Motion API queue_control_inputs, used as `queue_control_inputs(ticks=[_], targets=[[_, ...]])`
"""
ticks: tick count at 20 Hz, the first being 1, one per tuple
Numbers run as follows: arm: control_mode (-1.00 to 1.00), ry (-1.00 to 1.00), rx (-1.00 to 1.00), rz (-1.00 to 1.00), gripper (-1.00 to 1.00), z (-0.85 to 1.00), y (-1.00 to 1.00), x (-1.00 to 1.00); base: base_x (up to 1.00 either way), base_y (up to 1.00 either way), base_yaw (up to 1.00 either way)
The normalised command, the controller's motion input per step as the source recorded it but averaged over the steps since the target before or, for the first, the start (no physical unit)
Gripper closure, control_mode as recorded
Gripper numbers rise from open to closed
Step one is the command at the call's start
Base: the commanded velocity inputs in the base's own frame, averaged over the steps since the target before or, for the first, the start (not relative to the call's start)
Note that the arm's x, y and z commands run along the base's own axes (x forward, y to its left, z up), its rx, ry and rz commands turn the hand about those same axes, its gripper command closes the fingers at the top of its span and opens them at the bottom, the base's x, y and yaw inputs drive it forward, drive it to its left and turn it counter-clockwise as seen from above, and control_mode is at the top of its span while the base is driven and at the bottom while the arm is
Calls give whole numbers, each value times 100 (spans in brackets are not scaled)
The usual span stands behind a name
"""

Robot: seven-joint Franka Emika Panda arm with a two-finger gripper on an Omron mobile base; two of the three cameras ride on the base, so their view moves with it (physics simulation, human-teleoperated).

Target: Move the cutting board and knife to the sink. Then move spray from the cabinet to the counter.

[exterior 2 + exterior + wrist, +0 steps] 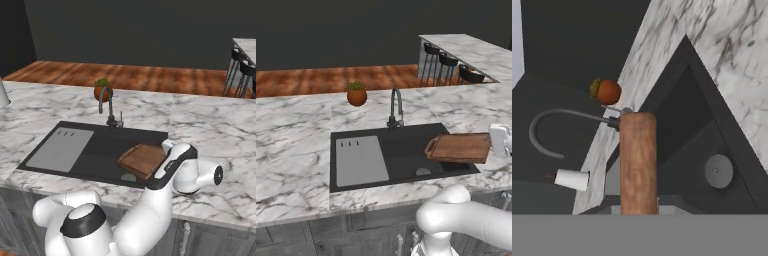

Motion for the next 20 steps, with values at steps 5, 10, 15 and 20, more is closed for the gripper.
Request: queue_control_inputs(ticks=[5, 10, 15, 20], targets=[[-100, 1, -6, 0, 100, -2, 19, 18, 0, 0, 0], [-100, 1, -4, 0, 100, -2, 18, 16, 0, 0, 0], [-100, 0, -3, 4, 100, -2, 16, 8, 0, 0, 0], [-100, 0, 0, 8, 100, -4, 6, 2, 0, 0, 0]])
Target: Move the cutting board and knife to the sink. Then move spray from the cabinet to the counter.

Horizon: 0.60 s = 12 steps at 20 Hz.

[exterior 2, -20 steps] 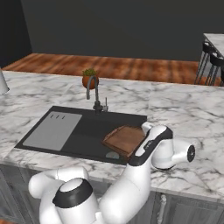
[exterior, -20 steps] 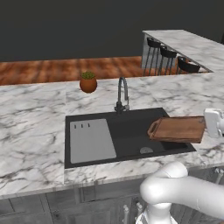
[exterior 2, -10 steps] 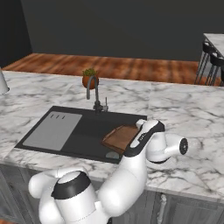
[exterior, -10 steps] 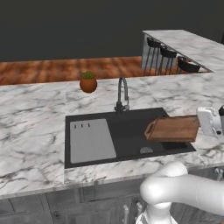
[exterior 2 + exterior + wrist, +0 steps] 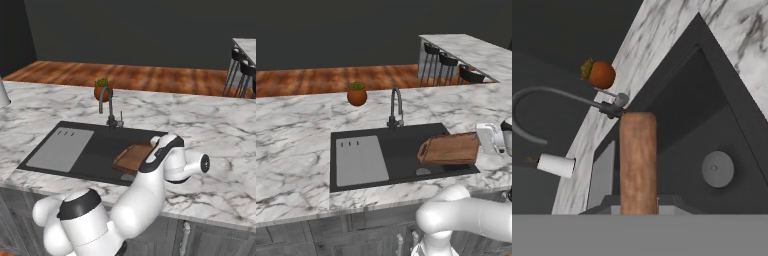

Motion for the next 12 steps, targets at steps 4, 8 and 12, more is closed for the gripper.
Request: queue_control_inputs(ticks=[4, 8, 12], targets=[[-100, 0, 0, 12, 100, -6, 7, 0, 0, 0, 0], [-100, 0, 0, 9, 100, -4, 9, 10, 0, 0, 0], [-100, 2, 0, 5, 100, -3, 13, 22, 0, 0, 0]])
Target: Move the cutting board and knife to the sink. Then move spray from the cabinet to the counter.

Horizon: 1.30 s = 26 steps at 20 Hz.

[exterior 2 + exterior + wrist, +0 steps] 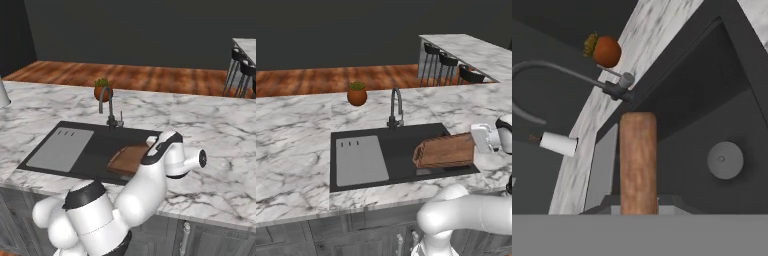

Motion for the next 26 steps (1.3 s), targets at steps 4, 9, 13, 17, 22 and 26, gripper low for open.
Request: queue_control_inputs(ticks=[4, 9, 13, 17, 22, 26], targets=[[-100, 4, 0, 4, 100, -2, 16, 26, 0, 0, 0], [-100, 5, 0, 6, 100, -4, 15, 20, 0, 0, 0], [-100, 6, 0, 8, 100, -9, 17, 22, 0, 0, 0], [-100, 5, 0, 11, 100, -8, 15, 28, 0, 0, 0], [-100, 3, 0, 9, 100, -8, 12, 29, 0, 0, 0], [-100, 3, 0, 7, 100, -10, 11, 32, 0, 0, 0]])
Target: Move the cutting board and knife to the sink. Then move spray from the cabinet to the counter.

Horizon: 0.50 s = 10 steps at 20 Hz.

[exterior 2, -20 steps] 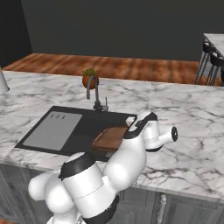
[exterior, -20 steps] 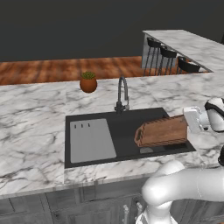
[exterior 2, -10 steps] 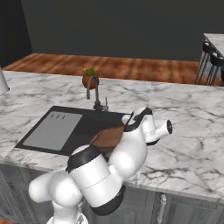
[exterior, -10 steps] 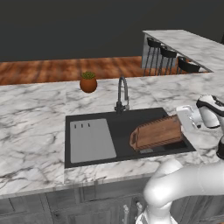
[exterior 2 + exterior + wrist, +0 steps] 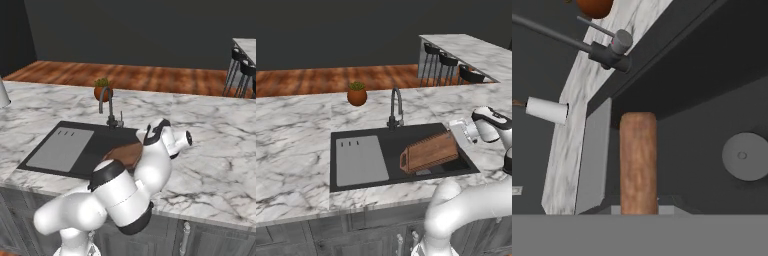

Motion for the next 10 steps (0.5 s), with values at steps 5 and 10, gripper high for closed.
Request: queue_control_inputs(ticks=[5, 10], targets=[[-100, 8, 0, 5, 100, -13, 10, 33, 0, 0, 0], [-100, 6, 0, 4, 100, -14, 5, 30, 0, 0, 0]])
